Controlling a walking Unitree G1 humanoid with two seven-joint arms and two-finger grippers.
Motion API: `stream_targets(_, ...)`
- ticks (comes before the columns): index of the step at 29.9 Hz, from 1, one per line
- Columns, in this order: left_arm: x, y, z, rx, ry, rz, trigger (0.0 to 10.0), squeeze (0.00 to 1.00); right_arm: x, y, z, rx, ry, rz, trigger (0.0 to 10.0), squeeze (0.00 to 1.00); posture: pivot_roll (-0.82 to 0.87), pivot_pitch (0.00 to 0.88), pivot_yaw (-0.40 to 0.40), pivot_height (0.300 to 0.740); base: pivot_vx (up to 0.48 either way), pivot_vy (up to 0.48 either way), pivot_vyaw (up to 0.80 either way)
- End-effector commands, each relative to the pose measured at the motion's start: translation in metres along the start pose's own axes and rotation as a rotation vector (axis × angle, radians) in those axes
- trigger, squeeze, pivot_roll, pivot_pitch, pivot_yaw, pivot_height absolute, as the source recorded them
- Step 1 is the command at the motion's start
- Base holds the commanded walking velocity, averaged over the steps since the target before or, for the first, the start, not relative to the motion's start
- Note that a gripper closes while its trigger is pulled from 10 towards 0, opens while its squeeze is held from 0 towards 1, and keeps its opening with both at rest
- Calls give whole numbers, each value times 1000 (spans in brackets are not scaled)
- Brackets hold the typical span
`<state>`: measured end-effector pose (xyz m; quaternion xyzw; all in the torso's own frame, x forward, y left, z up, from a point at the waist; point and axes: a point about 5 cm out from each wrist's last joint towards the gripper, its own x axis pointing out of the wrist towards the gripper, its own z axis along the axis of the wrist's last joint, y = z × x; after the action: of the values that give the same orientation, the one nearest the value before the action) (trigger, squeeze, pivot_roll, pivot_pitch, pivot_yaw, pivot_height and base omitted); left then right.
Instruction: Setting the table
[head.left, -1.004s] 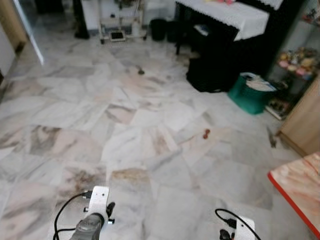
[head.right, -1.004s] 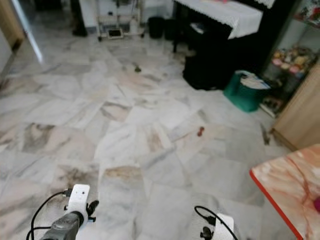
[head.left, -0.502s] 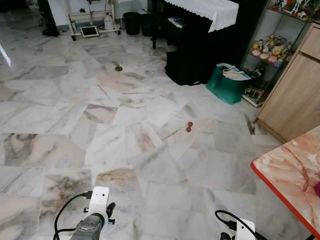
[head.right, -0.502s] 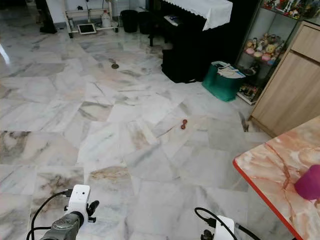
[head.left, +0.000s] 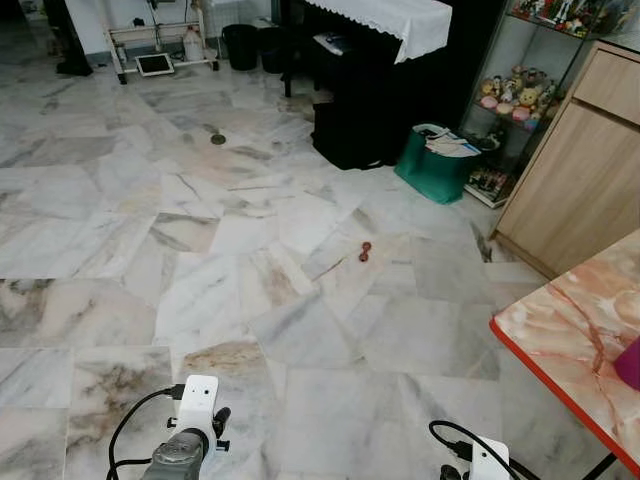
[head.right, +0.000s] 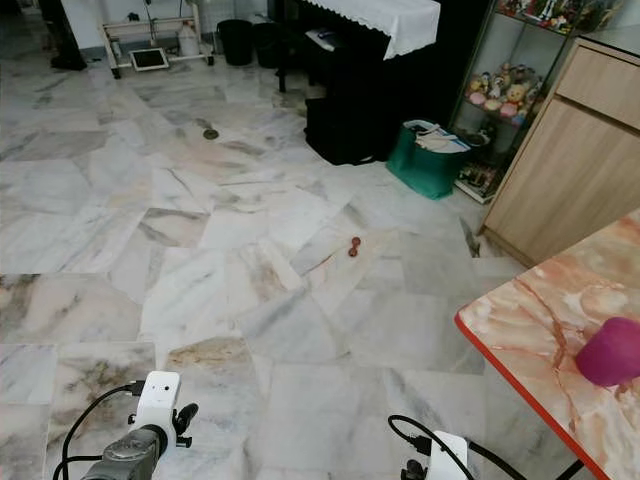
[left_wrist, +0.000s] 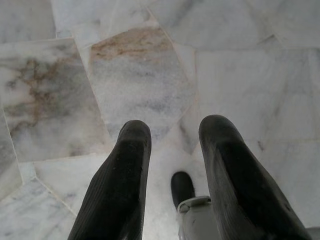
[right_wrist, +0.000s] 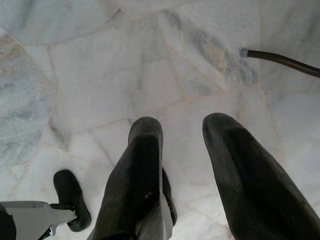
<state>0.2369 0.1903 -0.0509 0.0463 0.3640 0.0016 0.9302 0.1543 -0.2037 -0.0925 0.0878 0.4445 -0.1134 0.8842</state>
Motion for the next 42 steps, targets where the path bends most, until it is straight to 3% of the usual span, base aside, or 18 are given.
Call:
stream_targets(1, -1, 0, -7, -24, 32, 5, 10000, 0, -1, -2, -2, -4, 12, -8, 10000, 0, 100, 0, -56, 740, 0, 480, -738)
stream_targets(30, -2, 1, -7, -20, 18, 5, 10000, 0, -1, -2, -2, -5, 8, -5, 10000, 0, 102, 0, -56, 740, 0, 13, -714)
stream_targets(42, -1, 0, -4, 12, 13, 2, 10000, 0, -1, -2, 0, 6, -11, -3, 10000, 0, 102, 0, -57, 740, 0, 0, 0)
